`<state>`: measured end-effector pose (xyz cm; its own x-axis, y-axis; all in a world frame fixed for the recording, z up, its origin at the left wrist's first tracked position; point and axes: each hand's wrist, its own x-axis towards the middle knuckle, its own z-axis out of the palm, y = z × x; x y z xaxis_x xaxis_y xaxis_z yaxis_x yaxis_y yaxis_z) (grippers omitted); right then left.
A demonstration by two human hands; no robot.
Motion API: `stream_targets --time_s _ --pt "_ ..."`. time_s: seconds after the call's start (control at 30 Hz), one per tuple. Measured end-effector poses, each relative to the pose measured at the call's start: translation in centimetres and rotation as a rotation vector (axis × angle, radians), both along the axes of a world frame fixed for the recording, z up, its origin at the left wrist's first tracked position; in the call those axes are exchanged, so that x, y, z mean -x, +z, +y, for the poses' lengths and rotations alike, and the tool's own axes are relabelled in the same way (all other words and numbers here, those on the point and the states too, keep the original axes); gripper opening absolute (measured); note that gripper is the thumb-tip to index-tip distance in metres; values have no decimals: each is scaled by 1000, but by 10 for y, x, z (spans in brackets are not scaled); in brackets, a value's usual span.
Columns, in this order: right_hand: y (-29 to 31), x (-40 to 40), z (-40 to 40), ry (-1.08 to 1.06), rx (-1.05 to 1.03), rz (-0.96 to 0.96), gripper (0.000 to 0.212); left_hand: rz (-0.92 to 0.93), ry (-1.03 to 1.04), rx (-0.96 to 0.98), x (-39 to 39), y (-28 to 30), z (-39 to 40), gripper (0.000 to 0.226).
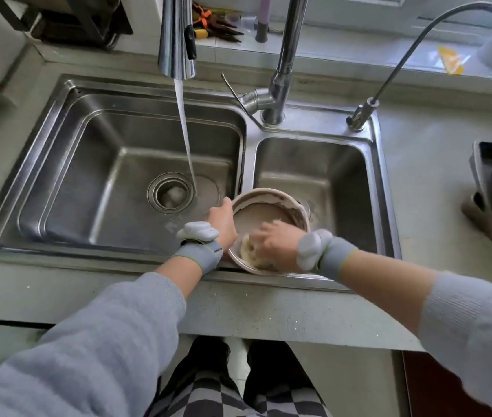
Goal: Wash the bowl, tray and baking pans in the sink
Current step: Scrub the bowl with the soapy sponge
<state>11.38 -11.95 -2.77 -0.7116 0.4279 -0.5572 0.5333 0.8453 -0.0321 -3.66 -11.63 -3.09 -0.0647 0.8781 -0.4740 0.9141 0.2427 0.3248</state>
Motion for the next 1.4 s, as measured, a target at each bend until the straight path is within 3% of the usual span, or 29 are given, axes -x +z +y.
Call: stream_targets --time_s 0.07,0.17,0.23,0.3,0.37,0.57,0.67,0.73,0.8,0.93,1.17,1.23,1.3,1.4 --pt "7 -15 3 51 -14 -6 25 -4 0 8 2 3 -1 25" --pt "6 -18 25 -62 -207 -60 23 -29 1 1 3 5 -2 26" --pt "1 -2 20 -157 -100 -63 24 -25 -1 -2 5 5 -2 27" --pt "2 5 2 -115 42 -79 15 -13 4 -14 7 6 -3 26" --pt "9 -2 -9 -63 44 -82 18 -8 16 -31 6 6 -3 25" --pt "20 -28 17 17 -298 -296 29 16 -25 -126 -10 22 8 22" --pt "9 -18 14 -97 -280 -170 31 96 -58 -137 3 30 26 22" --pt "2 -12 1 -36 -181 -48 32 125 -19 -109 13 27 27 19" --pt "8 -20 15 -51 -268 69 34 106 60 -107 17 26 25 17" --pt "27 -38 60 -198 -392 97 38 93 76 -128 19 27 36 20" --pt "9 -9 3 -50 -13 150 23 96 -224 -132 29 41 65 24" --pt "0 -7 26 -3 -164 166 16 65 -355 -124 35 45 84 27" --pt "0 -8 35 12 -344 27 11 65 -378 -147 33 53 93 27" --pt "-17 14 25 -23 -363 21 18 0 -227 -143 48 45 92 28"
